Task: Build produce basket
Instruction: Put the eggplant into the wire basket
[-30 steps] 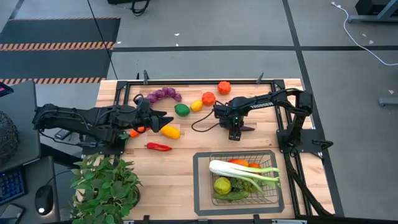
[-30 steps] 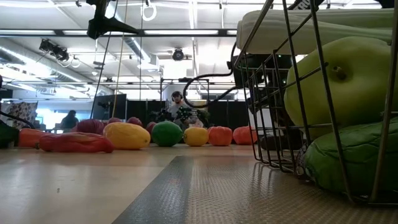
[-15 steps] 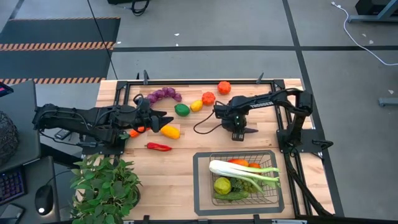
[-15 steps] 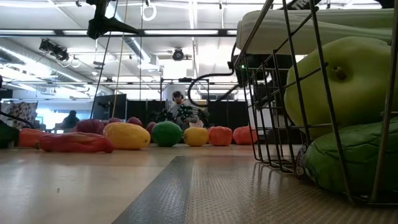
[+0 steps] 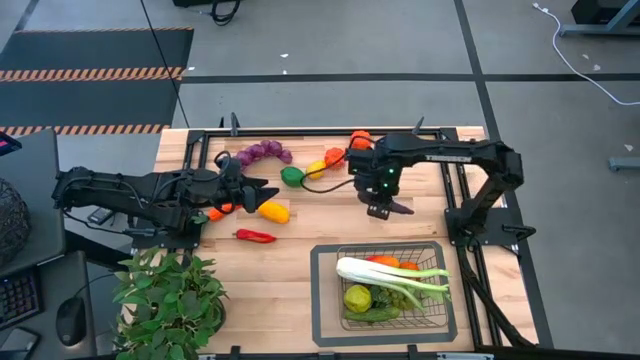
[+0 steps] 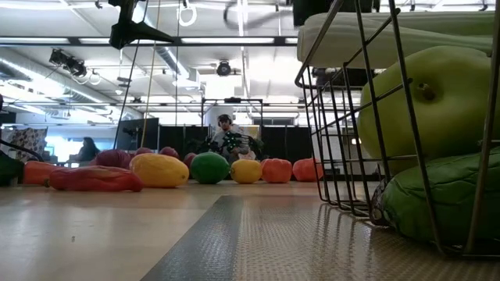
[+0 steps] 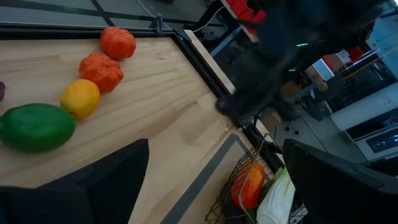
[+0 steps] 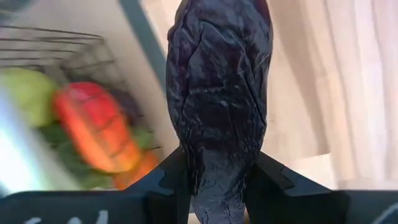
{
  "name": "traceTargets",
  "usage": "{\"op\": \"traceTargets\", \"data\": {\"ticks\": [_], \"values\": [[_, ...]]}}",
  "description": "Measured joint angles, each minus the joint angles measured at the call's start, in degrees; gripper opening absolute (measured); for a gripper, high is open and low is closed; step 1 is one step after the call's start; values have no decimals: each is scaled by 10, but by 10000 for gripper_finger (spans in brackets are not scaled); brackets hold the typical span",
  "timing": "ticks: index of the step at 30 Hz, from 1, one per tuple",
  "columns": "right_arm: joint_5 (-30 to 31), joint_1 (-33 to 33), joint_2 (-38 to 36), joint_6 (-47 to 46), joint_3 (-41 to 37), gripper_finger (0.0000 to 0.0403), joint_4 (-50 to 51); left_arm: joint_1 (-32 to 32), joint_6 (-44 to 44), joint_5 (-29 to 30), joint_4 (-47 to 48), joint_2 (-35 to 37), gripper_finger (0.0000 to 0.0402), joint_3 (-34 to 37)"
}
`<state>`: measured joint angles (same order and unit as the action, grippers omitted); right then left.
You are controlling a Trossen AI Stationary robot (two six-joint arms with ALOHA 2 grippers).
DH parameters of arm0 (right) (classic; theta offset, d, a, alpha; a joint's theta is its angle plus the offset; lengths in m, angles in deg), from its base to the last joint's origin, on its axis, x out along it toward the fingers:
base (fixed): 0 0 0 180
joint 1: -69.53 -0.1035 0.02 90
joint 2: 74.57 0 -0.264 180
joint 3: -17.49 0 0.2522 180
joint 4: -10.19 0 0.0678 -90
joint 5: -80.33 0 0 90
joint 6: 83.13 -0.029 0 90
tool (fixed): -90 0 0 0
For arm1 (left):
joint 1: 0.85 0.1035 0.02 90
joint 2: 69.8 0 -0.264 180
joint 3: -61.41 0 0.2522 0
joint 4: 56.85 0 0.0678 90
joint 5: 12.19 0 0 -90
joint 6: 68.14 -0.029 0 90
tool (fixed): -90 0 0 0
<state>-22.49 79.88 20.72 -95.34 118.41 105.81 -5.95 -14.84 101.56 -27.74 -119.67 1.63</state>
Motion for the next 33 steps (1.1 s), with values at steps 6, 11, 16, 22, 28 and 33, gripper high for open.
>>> {"op": "traceTargets", "data": {"ticks": [6,11,16,22,28,33], "values": [[-9,-82,-23,-105,57,119,39,0,-2,0,0,0,376,0],[-28,-181,-24,-166,98,118,54,0,-40,0,0,0,376,0],[-29,-281,-24,-240,117,118,34,0,-35,0,0,0,376,0],[-3,-368,-24,-307,117,118,-34,0,-29,0,0,0,376,0],[59,-420,-22,-363,117,119,-65,-12,-29,-6,0,0,376,0],[62,-452,-16,-411,104,119,-91,-28,-29,-7,-1,0,376,0]]}}
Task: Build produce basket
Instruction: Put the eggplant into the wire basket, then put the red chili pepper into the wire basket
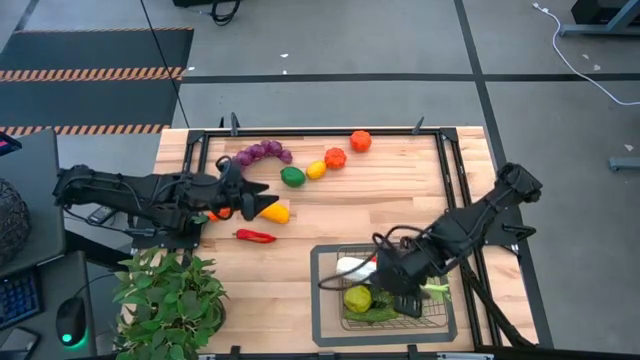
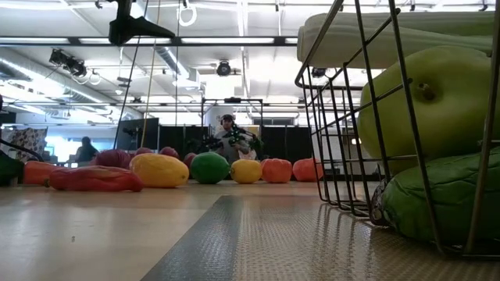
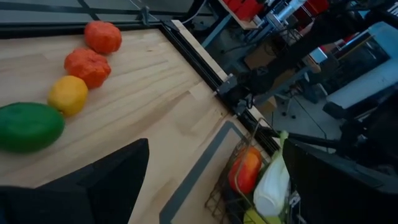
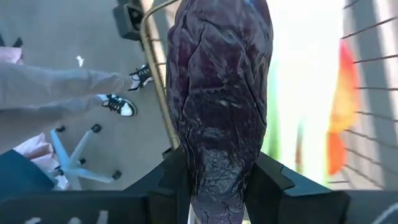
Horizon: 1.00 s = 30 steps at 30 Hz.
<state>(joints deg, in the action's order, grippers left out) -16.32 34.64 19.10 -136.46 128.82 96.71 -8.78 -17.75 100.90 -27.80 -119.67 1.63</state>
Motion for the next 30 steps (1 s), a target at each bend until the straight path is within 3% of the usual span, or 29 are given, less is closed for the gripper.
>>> {"op": "traceTargets", "data": {"ticks": [5,12,18,24,27,30], "values": [[10,-31,1,-21,-46,119,-78,-14,4,0,0,0,376,0],[16,-43,1,-61,-92,134,-79,-23,4,0,0,0,376,0],[41,-44,1,-56,-95,219,-87,-23,1,-34,-11,0,376,0],[28,-17,1,-59,-95,309,-85,-22,-130,-68,-11,0,376,0],[19,12,0,-66,-95,335,-85,-7,-184,-65,8,0,376,-8],[5,55,-4,-67,-95,345,-85,22,-210,-64,93,-1,376,-38]]}}
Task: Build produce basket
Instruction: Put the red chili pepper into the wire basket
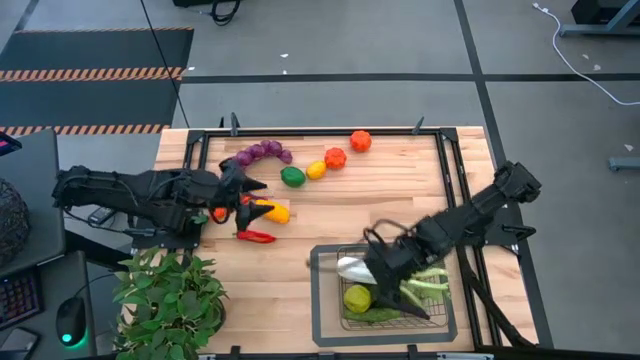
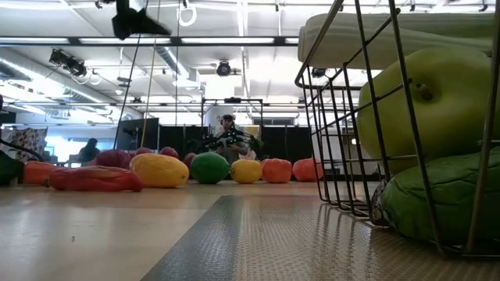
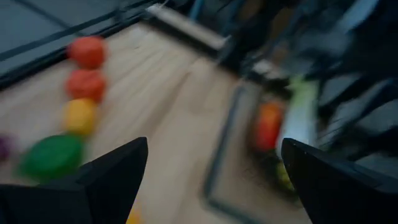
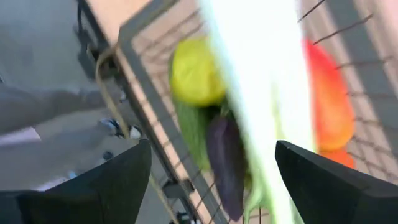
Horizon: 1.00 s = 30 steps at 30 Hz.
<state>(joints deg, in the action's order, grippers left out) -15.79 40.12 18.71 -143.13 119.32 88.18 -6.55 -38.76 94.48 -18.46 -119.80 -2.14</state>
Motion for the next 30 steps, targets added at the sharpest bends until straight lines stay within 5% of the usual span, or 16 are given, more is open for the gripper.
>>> {"op": "traceTargets", "data": {"ticks": [5,10,13,30], "values": [[-23,78,-3,28,0,346,-9,65,-57,-23,216,-38,376,-55],[-32,147,-13,105,0,346,-22,107,-108,-161,322,-96,376,-60],[-33,187,-25,157,0,346,-23,106,-150,-191,359,-126,376,-60],[-16,320,-132,279,0,346,7,41,-294,-231,336,-336,376,-60]]}}
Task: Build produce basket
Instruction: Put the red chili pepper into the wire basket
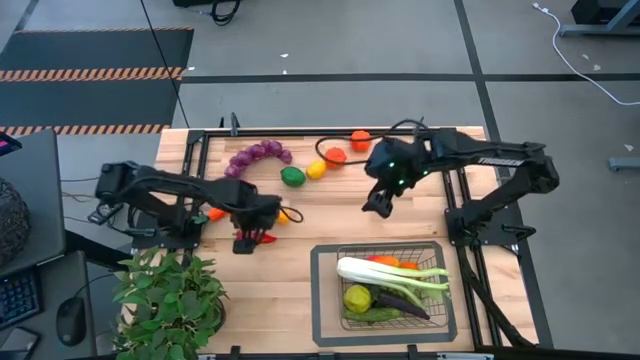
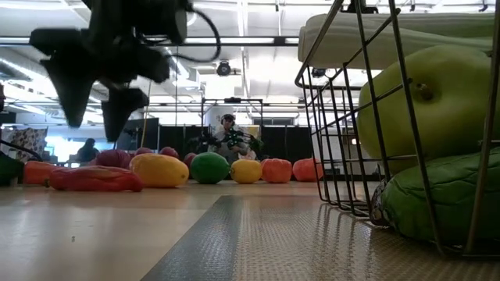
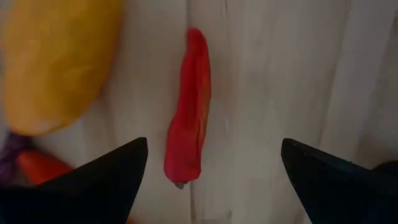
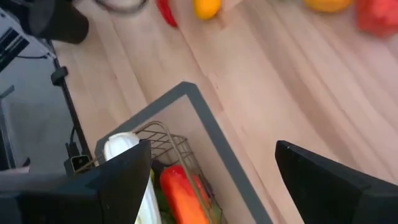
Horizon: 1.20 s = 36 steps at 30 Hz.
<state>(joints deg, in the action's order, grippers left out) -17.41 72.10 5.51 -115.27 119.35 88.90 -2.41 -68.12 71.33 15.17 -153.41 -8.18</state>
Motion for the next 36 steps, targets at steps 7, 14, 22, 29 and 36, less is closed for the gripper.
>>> {"op": "traceTargets", "data": {"ticks": [7,14,22,29,36], "values": [[23,5,-41,4,0,346,13,-1,-8,-9,11,-85,375,0],[38,5,-61,5,0,346,32,-2,-7,-10,38,-134,375,0],[39,3,-63,-4,0,346,35,-18,10,-11,27,-137,328,0],[42,2,-63,-9,0,346,36,-33,31,-25,22,-137,181,0],[42,2,-63,-9,0,346,48,-31,85,-26,41,-134,53,-19]]}}
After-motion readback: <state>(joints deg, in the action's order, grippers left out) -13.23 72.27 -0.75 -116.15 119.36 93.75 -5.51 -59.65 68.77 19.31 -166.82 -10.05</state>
